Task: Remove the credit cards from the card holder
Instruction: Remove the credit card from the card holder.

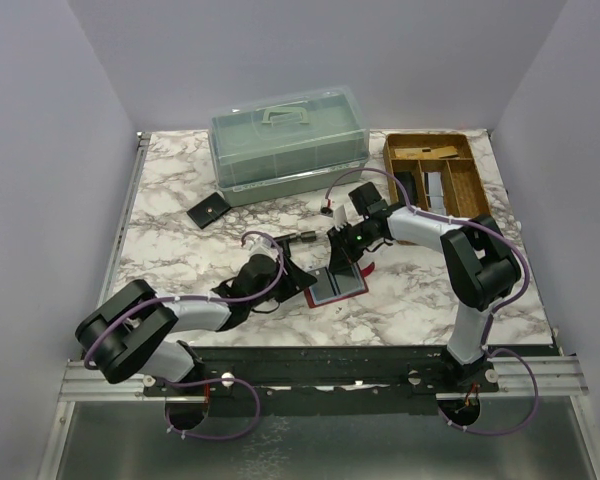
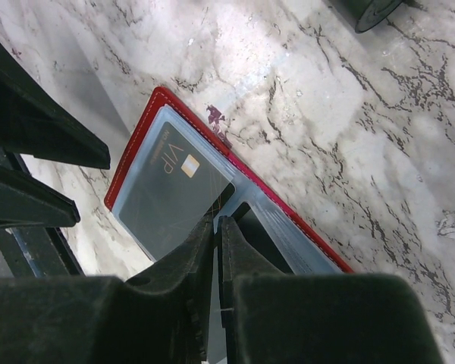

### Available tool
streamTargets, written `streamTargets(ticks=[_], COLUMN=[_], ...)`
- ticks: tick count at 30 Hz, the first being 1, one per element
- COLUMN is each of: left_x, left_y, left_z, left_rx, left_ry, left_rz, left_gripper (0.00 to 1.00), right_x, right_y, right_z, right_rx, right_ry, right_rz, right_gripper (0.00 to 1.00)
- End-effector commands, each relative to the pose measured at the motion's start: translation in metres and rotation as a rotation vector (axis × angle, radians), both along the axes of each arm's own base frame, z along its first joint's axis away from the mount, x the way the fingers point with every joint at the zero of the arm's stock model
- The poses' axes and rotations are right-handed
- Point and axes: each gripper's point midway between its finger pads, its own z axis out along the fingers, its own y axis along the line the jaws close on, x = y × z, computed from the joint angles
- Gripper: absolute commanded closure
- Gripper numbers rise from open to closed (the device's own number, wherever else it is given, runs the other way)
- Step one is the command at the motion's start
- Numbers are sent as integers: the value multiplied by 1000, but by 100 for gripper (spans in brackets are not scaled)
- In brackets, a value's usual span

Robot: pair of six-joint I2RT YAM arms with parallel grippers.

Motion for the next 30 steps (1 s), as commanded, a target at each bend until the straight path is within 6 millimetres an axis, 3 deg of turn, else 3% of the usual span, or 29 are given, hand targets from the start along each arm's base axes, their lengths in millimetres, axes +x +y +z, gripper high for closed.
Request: streamTargets(ticks=[1,15,30], left_x=[2,6,4], left_y=[-12,-19,-14], left_z=[8,2,-24], left_rx=[-23,-41,18], left_ry=[-20,-5,102], left_rz=[-40,-40,2], left_gripper=[53,59,64], right_x=[6,6,5], right_y=[-9,-9,-9], right_z=[-8,-11,-11], right_rx=[-57,-64,-62], right_ry=[-7,2,4], right_rz=[-11,-12,-12], right_gripper=[87,88,89])
